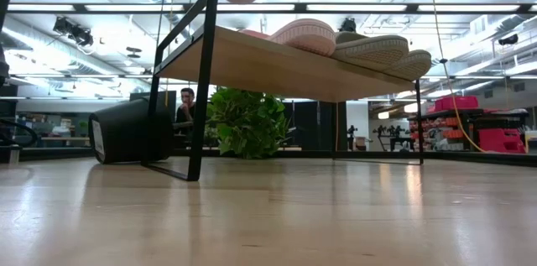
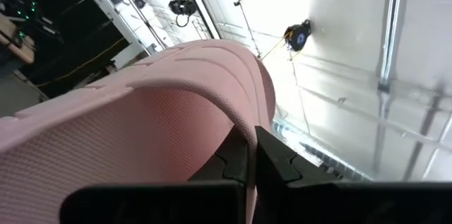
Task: Pick and place slides into the shelf
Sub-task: Put the pink slides on the shelf
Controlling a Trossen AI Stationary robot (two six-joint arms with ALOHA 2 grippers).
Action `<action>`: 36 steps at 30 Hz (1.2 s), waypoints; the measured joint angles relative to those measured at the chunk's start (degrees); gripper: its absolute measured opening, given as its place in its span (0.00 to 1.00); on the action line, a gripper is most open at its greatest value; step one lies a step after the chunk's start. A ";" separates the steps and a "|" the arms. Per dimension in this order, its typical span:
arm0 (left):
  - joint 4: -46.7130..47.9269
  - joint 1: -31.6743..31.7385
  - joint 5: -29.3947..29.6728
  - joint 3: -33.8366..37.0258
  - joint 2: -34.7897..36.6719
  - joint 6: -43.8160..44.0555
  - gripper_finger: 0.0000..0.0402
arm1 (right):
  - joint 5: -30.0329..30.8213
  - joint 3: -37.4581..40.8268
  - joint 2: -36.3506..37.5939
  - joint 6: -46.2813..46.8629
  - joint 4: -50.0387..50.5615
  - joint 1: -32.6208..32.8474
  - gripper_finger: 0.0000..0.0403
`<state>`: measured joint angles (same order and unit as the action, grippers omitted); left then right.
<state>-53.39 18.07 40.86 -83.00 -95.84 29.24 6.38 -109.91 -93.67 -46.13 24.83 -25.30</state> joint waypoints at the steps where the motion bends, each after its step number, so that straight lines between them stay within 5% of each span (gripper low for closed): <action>1: 0.62 -0.04 -0.02 0.00 0.38 -0.64 0.03 | 0.85 -0.02 0.12 -0.04 -0.52 0.27 0.40; 25: 10.29 -1.88 -7.60 -0.04 3.40 3.47 0.03 | 2.15 -0.07 0.87 -5.38 -3.60 3.70 0.41; 36: 10.85 -2.80 -8.99 0.02 3.38 8.25 0.03 | 8.15 -0.15 -0.24 -9.42 -2.86 3.13 0.41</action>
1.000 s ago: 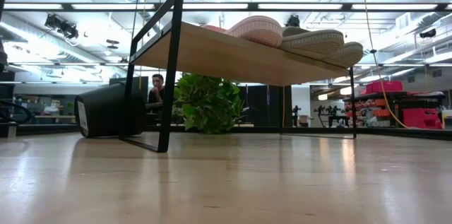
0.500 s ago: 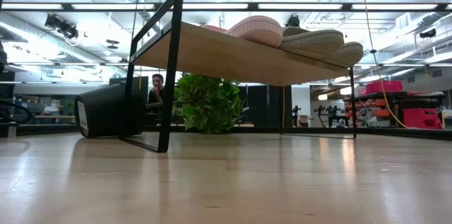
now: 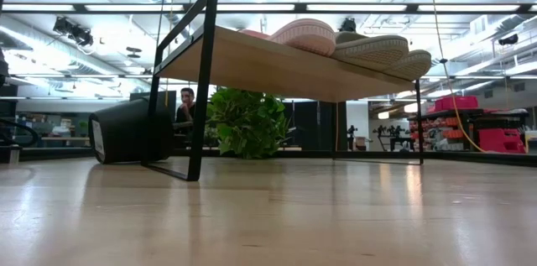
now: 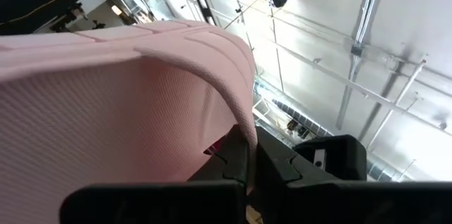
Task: Pick and place slides into the shelf
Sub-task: Put the pink slides on the shelf
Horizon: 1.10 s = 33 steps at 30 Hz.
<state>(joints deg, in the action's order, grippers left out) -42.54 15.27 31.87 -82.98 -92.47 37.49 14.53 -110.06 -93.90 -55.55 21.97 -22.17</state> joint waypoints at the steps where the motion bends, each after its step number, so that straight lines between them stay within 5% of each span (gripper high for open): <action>1: 0.07 0.02 -0.04 0.00 -0.01 0.24 0.03 | 0.11 0.00 -0.07 -0.26 0.05 0.06 0.41; 12: -0.05 -0.07 -1.61 0.00 0.00 -4.67 0.03 | 4.54 -6.43 2.29 3.66 0.59 0.01 0.40; 19: -0.07 -0.04 -1.51 0.00 0.00 -5.12 0.03 | -14.74 -14.19 1.98 19.46 14.86 -8.22 0.40; 26: 0.53 -0.02 -1.89 0.00 0.00 -5.15 0.03 | -24.22 -13.88 1.22 25.61 15.04 -11.30 0.40; 33: 1.00 -0.02 -1.35 0.00 0.00 -5.26 0.03 | -27.12 -13.86 -2.84 28.47 15.36 -11.11 0.40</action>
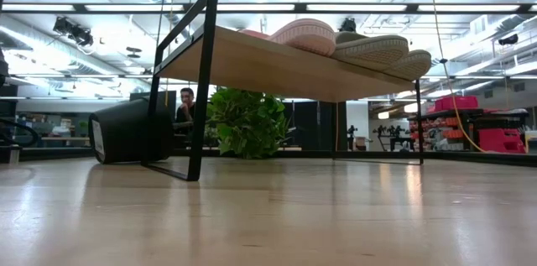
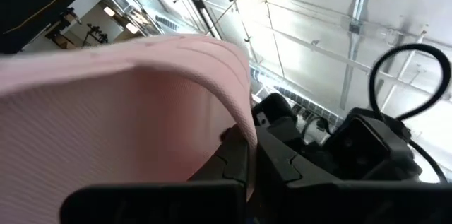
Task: Pick and place slides into the shelf
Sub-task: Put the pink slides on the shelf
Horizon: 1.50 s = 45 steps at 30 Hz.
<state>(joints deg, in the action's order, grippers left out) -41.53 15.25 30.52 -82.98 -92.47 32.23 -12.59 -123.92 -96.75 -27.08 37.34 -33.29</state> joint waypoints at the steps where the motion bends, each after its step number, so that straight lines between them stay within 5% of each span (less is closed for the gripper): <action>1: 0.18 -0.02 0.11 0.00 -0.01 -0.04 0.03 | 0.17 0.00 -0.44 0.09 0.15 -0.03 0.39; 8: 1.30 -0.04 -1.22 0.02 -0.02 0.09 0.07 | 0.46 -0.44 -0.50 -0.19 1.47 -0.43 0.05; 17: -0.58 -0.04 -4.99 -0.04 -0.02 1.80 0.33 | 2.48 -5.13 -0.64 -3.58 4.66 -2.58 0.01; 27: -0.93 -0.11 -19.45 -0.09 0.70 3.12 0.43 | 4.16 -11.04 -0.24 -9.58 9.76 -7.09 0.01; 35: 2.45 0.81 -27.70 -0.10 8.36 -1.41 0.41 | -6.78 -11.04 -0.29 -5.36 11.39 -8.96 0.01; 45: 25.43 2.54 -28.33 -0.09 22.04 -11.48 0.37 | -19.61 -11.08 -4.55 3.06 12.82 -5.34 0.01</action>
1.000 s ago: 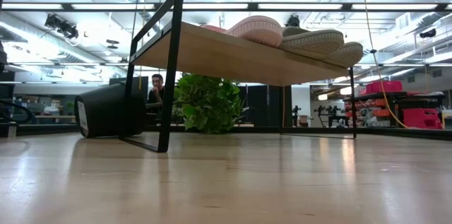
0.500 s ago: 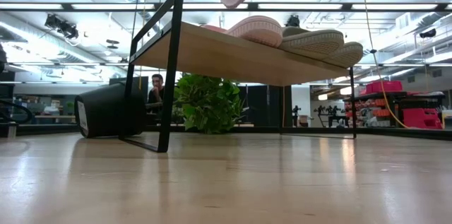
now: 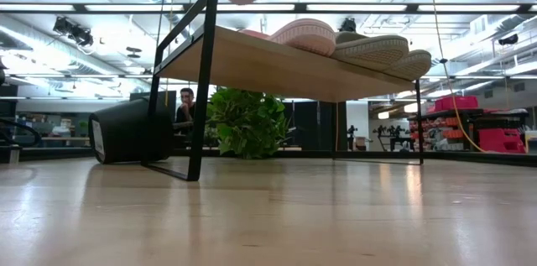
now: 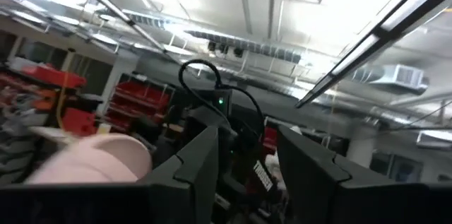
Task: Pick and place slides into the shelf
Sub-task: Put the pink slides on the shelf
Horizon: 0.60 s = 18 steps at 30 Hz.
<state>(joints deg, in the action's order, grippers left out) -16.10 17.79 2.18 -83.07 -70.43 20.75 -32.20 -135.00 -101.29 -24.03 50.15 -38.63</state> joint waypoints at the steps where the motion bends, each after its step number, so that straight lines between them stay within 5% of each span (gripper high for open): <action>1: 1.93 0.15 0.04 0.00 1.27 -0.37 0.37 | -0.97 0.00 -0.50 0.32 0.00 0.72 0.01; 18: 29.25 0.75 0.03 0.02 13.18 -0.48 0.38 | -17.08 0.00 -6.13 17.58 1.33 8.22 0.01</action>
<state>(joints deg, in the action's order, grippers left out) 13.15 18.54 2.22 -83.05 -57.25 20.26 -49.28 -135.00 -107.42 -6.44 51.48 -30.40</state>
